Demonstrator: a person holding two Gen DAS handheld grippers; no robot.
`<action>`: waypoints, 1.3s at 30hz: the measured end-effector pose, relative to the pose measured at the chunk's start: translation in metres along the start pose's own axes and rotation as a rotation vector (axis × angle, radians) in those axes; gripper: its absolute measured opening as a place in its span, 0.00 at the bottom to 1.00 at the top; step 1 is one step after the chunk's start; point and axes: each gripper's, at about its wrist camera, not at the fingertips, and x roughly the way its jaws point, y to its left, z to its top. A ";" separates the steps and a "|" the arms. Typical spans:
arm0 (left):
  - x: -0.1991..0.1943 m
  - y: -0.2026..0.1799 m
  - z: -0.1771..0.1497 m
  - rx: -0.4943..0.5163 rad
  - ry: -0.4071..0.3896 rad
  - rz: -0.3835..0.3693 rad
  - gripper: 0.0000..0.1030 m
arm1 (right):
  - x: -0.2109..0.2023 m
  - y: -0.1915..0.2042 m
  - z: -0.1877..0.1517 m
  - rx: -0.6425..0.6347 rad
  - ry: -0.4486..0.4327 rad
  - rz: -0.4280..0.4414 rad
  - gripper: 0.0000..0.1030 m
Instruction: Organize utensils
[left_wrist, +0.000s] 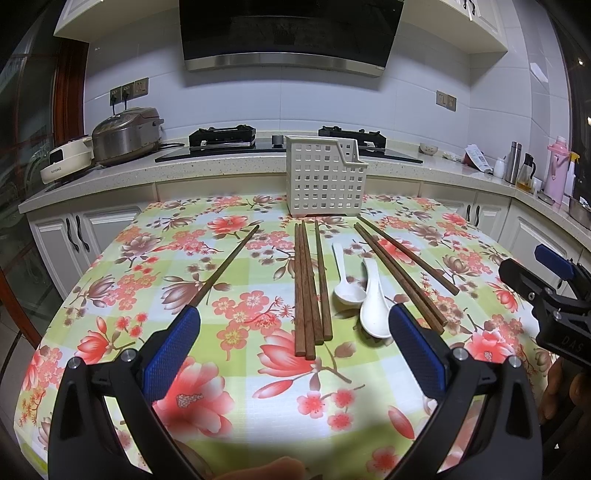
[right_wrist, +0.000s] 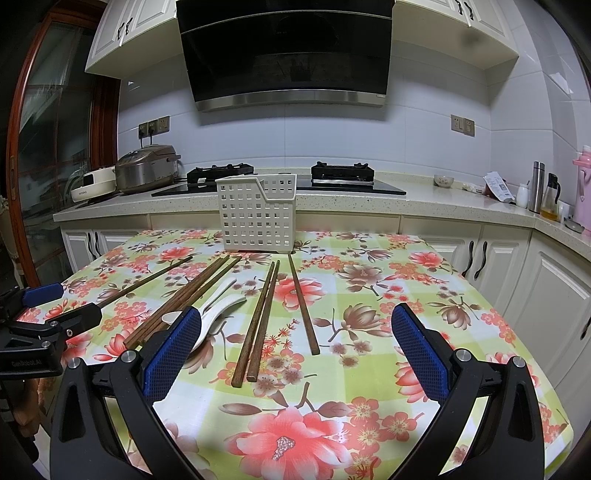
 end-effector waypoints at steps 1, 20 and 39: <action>0.000 0.000 0.000 0.001 0.000 0.001 0.96 | 0.000 0.000 0.000 0.000 0.000 0.000 0.94; -0.001 -0.002 0.000 0.002 0.001 -0.001 0.96 | 0.001 0.000 0.000 0.000 0.002 0.000 0.94; 0.031 0.001 0.021 0.046 0.095 -0.099 0.96 | 0.064 -0.013 0.019 0.088 0.305 0.066 0.94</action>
